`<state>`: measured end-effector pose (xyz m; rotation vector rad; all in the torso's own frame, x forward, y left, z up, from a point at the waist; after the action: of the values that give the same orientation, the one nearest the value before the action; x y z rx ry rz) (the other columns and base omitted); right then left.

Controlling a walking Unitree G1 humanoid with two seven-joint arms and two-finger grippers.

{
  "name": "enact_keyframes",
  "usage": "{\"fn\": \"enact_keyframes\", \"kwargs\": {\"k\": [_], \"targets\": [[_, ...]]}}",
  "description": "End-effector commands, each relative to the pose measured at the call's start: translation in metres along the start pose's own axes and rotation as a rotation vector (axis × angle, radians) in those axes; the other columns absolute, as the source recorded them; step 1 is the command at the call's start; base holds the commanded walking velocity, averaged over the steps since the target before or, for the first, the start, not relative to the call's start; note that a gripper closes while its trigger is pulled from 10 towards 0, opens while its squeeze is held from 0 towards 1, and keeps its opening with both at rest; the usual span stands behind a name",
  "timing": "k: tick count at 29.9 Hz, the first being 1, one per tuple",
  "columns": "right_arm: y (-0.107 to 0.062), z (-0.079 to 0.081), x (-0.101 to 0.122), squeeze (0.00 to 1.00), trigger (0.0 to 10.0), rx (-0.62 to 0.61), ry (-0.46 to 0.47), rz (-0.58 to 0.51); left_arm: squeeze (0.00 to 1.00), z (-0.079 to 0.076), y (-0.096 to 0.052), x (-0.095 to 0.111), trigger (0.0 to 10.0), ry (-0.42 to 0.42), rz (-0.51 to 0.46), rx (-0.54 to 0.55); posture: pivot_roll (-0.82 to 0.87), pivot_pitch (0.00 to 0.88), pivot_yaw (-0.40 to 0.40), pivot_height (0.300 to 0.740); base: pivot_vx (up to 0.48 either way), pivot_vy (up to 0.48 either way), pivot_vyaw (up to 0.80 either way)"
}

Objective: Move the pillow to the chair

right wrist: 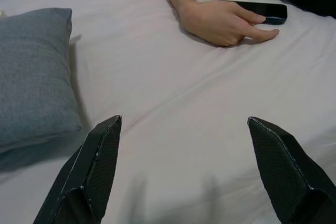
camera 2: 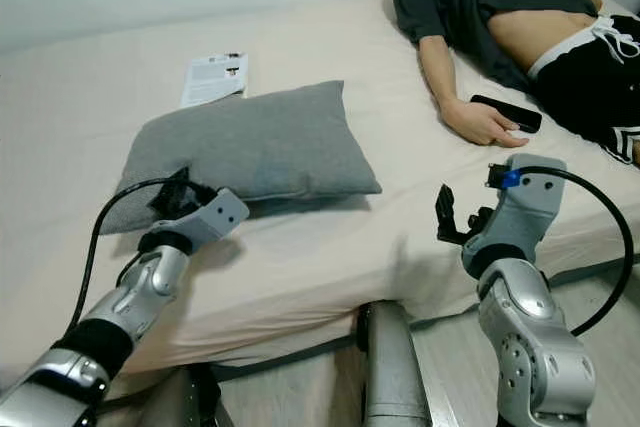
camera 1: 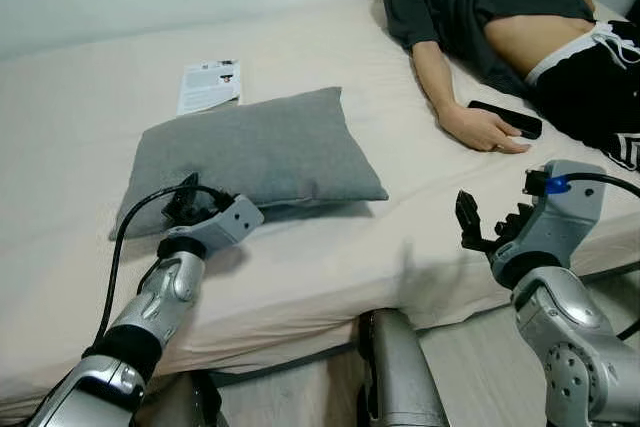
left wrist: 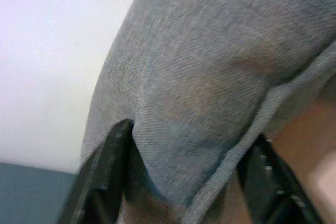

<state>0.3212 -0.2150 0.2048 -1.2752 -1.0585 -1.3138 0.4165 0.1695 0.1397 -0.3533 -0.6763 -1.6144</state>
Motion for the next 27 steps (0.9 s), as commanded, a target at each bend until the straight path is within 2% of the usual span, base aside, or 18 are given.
{"fn": "enact_keyframes", "kwargs": {"k": [1, 9, 12, 13, 14, 16, 17, 18, 20, 21, 22, 24, 25, 27], "targets": [[-0.004, 0.006, 0.003, 0.00, 10.0, 0.022, 0.003, -0.006, 0.00, 0.006, 0.001, -0.009, 0.0, -0.011, 0.042, 0.034, -0.26, 0.269, 0.085, 0.376, 0.000, 0.000, 0.00], [-0.005, 0.004, 0.007, 0.00, 10.0, 0.018, 0.004, -0.017, 0.00, 0.011, 0.009, -0.004, 0.0, -0.015, 0.033, 0.051, -0.26, 0.269, 0.089, 0.376, 0.000, 0.000, 0.00], [-0.005, 0.005, 0.007, 0.00, 10.0, 0.021, 0.007, -0.018, 0.00, 0.017, 0.012, -0.005, 0.0, -0.044, 0.041, 0.069, -0.26, 0.265, 0.087, 0.376, 0.000, 0.000, 0.00], [-0.005, 0.007, 0.006, 0.00, 10.0, 0.028, 0.012, -0.018, 0.00, 0.019, 0.013, -0.003, 0.0, -0.124, 0.048, 0.077, -0.25, 0.259, 0.086, 0.376, 0.000, 0.000, 0.00], [-0.005, 0.007, 0.006, 0.00, 10.0, 0.028, 0.012, -0.018, 0.00, 0.019, 0.013, -0.003, 0.0, -0.124, 0.048, 0.077, -0.25, 0.259, 0.086, 0.376, 0.000, 0.000, 0.00], [-0.004, 0.010, 0.006, 0.00, 10.0, 0.041, 0.019, -0.021, 0.00, 0.023, 0.016, -0.001, 0.0, -0.258, 0.062, 0.092, -0.24, 0.250, 0.082, 0.376, 0.000, 0.000, 0.00], [-0.003, 0.011, 0.007, 0.00, 10.0, 0.049, 0.023, -0.025, 0.00, 0.031, 0.018, -0.001, 0.0, -0.338, 0.068, 0.112, -0.24, 0.244, 0.078, 0.376, 0.000, 0.000, 0.00], [-0.002, 0.012, 0.008, 0.00, 10.0, 0.053, 0.026, -0.028, 0.00, 0.036, 0.019, -0.001, 0.0, -0.383, 0.072, 0.125, -0.23, 0.242, 0.077, 0.376, 0.000, 0.000, 0.00], [-0.002, 0.012, 0.008, 0.00, 10.0, 0.053, 0.026, -0.028, 0.00, 0.036, 0.019, -0.001, 0.0, -0.383, 0.072, 0.125, -0.23, 0.242, 0.077, 0.376, 0.000, 0.000, 0.00], [0.002, 0.017, 0.009, 0.00, 10.0, 0.075, 0.035, -0.037, 0.00, 0.060, 0.022, -0.001, 0.0, -0.446, 0.057, 0.184, -0.21, 0.217, 0.066, 0.376, 0.000, 0.000, 0.00], [0.002, 0.017, 0.009, 0.00, 10.0, 0.075, 0.035, -0.037, 0.00, 0.060, 0.022, -0.001, 0.0, -0.446, 0.057, 0.184, -0.21, 0.217, 0.066, 0.376, 0.000, 0.000, 0.00], [0.007, 0.023, 0.012, 0.00, 10.0, 0.100, 0.040, -0.048, 0.00, 0.087, 0.023, -0.009, 0.0, -0.517, 0.065, 0.246, -0.20, 0.204, 0.063, 0.376, 0.000, 0.000, 0.00], [0.007, 0.023, 0.012, 0.00, 10.0, 0.100, 0.040, -0.048, 0.00, 0.087, 0.023, -0.009, 0.0, -0.517, 0.065, 0.246, -0.20, 0.204, 0.063, 0.376, 0.000, 0.000, 0.00], [0.012, 0.026, 0.015, 0.00, 10.0, 0.117, 0.042, -0.060, 0.00, 0.105, 0.024, -0.015, 0.0, -0.578, 0.068, 0.281, -0.18, 0.194, 0.062, 0.376, 0.000, 0.000, 0.00]]}}
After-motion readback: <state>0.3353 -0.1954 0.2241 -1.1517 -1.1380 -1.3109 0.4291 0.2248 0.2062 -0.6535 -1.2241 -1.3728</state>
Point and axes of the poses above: a point about 5 cm out from each wrist's last joint towards the gripper, its own y axis pointing out of the wrist towards the gripper, its own x axis along the axis of the wrist's last joint, z = x × y, the point moved 6 cm from there along y, pointing out of the wrist towards the gripper, and after that the axes turned 3 degrees about -y, right-handed, at the moved point
